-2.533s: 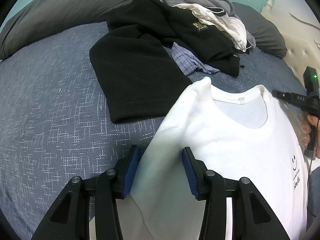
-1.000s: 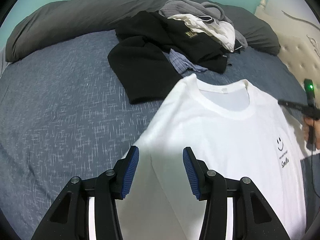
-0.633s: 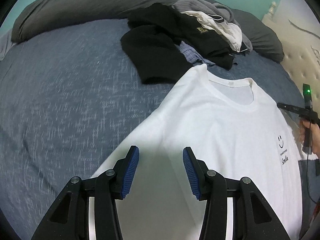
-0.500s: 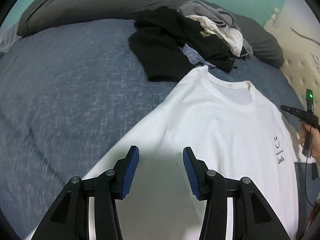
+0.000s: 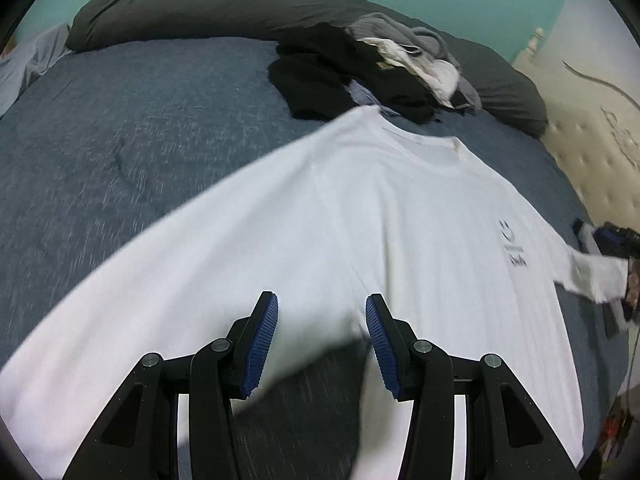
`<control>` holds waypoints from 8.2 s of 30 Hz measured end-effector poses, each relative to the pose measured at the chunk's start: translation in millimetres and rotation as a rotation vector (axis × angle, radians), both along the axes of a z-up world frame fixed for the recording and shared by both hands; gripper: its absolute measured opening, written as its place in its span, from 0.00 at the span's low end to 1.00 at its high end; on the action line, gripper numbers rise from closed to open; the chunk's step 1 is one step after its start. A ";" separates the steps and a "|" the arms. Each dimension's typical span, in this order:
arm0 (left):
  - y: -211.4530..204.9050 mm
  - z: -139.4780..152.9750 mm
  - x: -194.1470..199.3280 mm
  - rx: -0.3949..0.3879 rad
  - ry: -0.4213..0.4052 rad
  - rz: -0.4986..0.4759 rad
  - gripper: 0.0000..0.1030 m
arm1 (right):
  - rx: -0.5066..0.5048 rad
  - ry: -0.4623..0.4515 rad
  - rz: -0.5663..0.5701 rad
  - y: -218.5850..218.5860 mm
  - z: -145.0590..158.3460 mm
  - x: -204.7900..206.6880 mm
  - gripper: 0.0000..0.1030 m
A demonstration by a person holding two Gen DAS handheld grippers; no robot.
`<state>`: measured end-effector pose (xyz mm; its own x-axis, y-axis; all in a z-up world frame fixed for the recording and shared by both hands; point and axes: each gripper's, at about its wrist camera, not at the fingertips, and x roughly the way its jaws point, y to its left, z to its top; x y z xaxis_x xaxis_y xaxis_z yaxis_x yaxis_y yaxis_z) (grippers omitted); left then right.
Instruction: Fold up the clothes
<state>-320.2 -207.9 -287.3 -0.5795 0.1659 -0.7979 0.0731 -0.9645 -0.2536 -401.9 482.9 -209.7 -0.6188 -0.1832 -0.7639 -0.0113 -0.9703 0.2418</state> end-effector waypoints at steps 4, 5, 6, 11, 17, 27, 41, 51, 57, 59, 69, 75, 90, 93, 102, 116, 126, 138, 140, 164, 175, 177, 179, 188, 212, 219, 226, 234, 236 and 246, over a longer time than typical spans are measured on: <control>13.1 6.7 30.1 0.017 0.008 -0.007 0.48 | 0.011 0.016 -0.079 52.7 29.4 43.1 0.52; 16.0 7.2 35.5 0.020 0.007 -0.006 0.48 | 0.022 0.019 -0.100 65.1 34.2 54.3 0.53; 18.9 7.7 40.8 0.023 0.006 -0.005 0.48 | 0.032 0.022 -0.120 77.5 39.1 65.5 0.54; 32.4 11.3 64.8 0.032 0.001 -0.002 0.48 | 0.045 -0.016 -0.244 140.7 38.1 99.9 0.58; 43.8 20.8 79.9 0.012 -0.002 0.005 0.48 | 0.016 -0.027 -0.296 173.4 25.3 110.5 0.58; 52.6 27.2 82.0 -0.004 -0.009 0.003 0.48 | 0.106 -0.060 -0.236 169.5 1.4 91.2 0.53; 57.2 12.8 77.5 0.007 -0.025 0.003 0.48 | 0.401 -0.175 -0.316 156.8 -28.4 69.8 0.04; 57.6 13.0 79.3 -0.007 -0.026 0.007 0.48 | 0.336 0.020 -0.386 177.7 38.7 87.2 0.02; 60.8 15.4 82.3 -0.022 -0.027 0.008 0.48 | 0.295 0.078 -0.448 207.3 79.3 88.3 0.01; 62.6 15.1 82.9 -0.031 -0.032 0.004 0.48 | 0.286 0.084 -0.463 216.2 84.8 85.6 0.01; 76.8 16.6 84.4 -0.079 -0.058 -0.034 0.48 | 0.278 0.021 -0.422 237.3 59.8 51.6 0.01; 88.6 11.7 81.3 -0.070 -0.079 -0.055 0.48 | 0.244 -0.051 -0.423 249.3 22.4 39.8 0.02; 110.4 21.7 84.1 -0.047 -0.058 -0.085 0.48 | 0.007 0.065 -0.454 270.7 29.7 85.9 0.36; 108.6 26.1 87.4 -0.041 -0.050 -0.076 0.48 | 0.004 0.115 -0.454 257.6 41.0 99.9 0.36; 98.4 38.8 116.5 0.000 -0.052 -0.065 0.48 | -0.090 0.067 -0.239 141.4 40.2 163.7 0.36; 61.7 29.3 186.4 0.040 -0.110 0.005 0.48 | -0.216 -0.218 0.124 -53.1 -70.4 175.9 0.36; 47.1 25.4 206.7 0.039 -0.115 0.015 0.48 | -0.135 -0.323 0.167 -108.8 -105.7 163.6 0.33; 31.4 15.1 210.9 0.054 -0.122 0.032 0.48 | -0.089 -0.343 0.173 -118.8 -121.0 159.1 0.01; 30.3 13.5 210.8 0.054 -0.125 0.033 0.48 | -0.100 -0.323 0.157 -109.7 -115.2 161.9 0.01; 14.4 19.4 220.4 0.066 -0.148 0.044 0.48 | -0.129 -0.403 0.147 -92.6 -105.4 210.8 0.26; 21.0 34.0 238.8 0.062 -0.117 0.022 0.48 | -0.108 -0.409 0.135 -94.8 -118.6 239.0 0.02; 19.8 34.5 241.1 0.057 -0.118 0.020 0.48 | -0.126 -0.399 0.117 -86.9 -116.2 242.4 0.02; 18.2 32.0 241.9 0.056 -0.126 0.022 0.48 | -0.144 -0.388 0.100 -79.1 -113.9 245.7 0.02; 14.3 12.0 242.6 0.104 -0.181 0.022 0.48 | -0.217 -0.403 0.090 -70.7 -122.9 254.4 0.03; 38.6 -61.7 255.9 0.153 -0.377 -0.040 0.48 | -0.164 -0.415 0.087 -59.9 -123.0 286.7 0.00; 43.1 -53.1 262.1 0.153 -0.364 -0.052 0.48 | -0.270 -0.391 0.053 -40.3 -123.5 298.6 0.02; 42.7 -46.8 275.0 0.158 -0.359 -0.060 0.48 | -0.191 -0.468 0.195 -71.4 -114.6 332.0 0.29; 49.8 -49.4 293.0 0.170 -0.383 -0.085 0.48 | -0.106 -0.572 0.231 -89.1 -134.5 366.4 0.29; 49.9 -48.2 298.6 0.169 -0.383 -0.086 0.48 | -0.117 -0.577 0.227 -87.9 -135.7 373.4 0.29; 55.4 -56.1 311.6 0.179 -0.407 -0.082 0.48 | -0.143 -0.621 0.204 -108.4 -141.3 368.5 0.29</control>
<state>-8.6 -152.4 -343.4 -0.2039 0.3539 -0.9128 0.1268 -0.9150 -0.3831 -33.4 374.5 -351.1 -0.0146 -0.3760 -0.9265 -0.0099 -0.9265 0.3762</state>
